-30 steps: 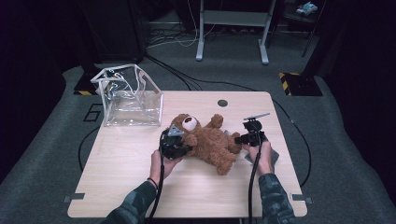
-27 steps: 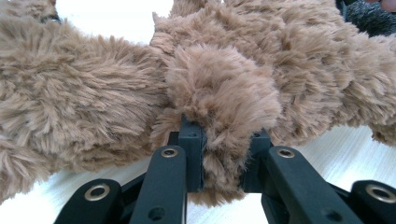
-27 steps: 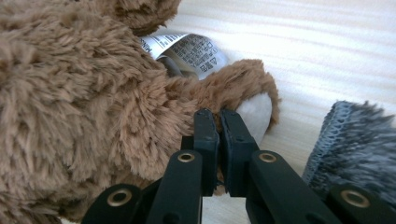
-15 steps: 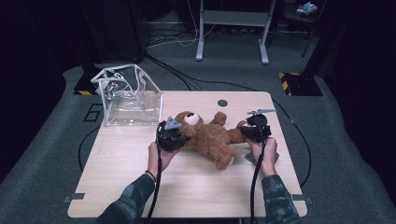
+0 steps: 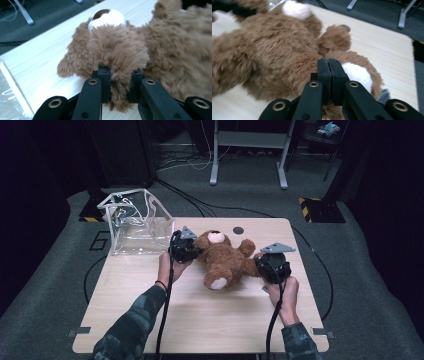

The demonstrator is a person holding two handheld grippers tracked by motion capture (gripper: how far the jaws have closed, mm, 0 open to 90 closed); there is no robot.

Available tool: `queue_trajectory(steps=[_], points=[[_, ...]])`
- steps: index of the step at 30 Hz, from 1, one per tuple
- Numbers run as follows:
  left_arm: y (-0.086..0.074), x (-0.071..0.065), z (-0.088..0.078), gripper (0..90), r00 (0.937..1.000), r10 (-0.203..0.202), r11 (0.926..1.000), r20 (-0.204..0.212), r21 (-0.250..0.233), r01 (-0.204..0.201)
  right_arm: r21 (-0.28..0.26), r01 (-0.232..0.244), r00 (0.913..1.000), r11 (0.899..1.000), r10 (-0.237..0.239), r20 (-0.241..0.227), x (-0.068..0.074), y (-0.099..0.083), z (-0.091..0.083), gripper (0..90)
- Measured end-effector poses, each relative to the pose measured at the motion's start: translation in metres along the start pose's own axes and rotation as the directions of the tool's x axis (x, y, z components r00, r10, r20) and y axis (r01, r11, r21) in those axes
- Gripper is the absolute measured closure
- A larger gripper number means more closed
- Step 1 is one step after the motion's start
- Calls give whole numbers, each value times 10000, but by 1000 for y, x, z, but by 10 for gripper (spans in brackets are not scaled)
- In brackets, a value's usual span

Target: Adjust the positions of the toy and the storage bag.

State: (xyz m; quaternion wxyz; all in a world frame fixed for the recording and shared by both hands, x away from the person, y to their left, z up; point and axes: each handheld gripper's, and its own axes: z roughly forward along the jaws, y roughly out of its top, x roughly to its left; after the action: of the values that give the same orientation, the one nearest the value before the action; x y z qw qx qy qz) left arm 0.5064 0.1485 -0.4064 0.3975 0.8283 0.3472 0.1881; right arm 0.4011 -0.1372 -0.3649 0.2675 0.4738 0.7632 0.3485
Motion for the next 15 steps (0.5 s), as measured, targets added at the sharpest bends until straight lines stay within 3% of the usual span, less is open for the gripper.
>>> queue_trajectory(steps=[4,7,9,11,13,15], points=[[-6,5,11,779,9993,-344,9986,112,417,339,544,-208,9977,9983,242,-632,14,-20,13,885],[-16,7,17,771,9985,-525,9955,145,800,512,800,-354,9952,9962,425,-885,18,-27,20,883],[-22,9,19,737,9961,-868,9923,151,903,851,882,-384,9925,9954,482,-1125,20,-30,24,883],[-24,9,17,653,9935,-1138,9885,-19,997,1134,859,-293,9895,9959,410,-1383,20,-32,26,883],[-24,9,11,511,9878,-1534,9842,-283,848,1553,937,-425,9887,9947,554,-1394,22,-31,26,882],[-23,9,3,388,9852,-1670,9826,-386,758,1696,952,-417,9883,9946,550,-1421,22,-31,27,881]])
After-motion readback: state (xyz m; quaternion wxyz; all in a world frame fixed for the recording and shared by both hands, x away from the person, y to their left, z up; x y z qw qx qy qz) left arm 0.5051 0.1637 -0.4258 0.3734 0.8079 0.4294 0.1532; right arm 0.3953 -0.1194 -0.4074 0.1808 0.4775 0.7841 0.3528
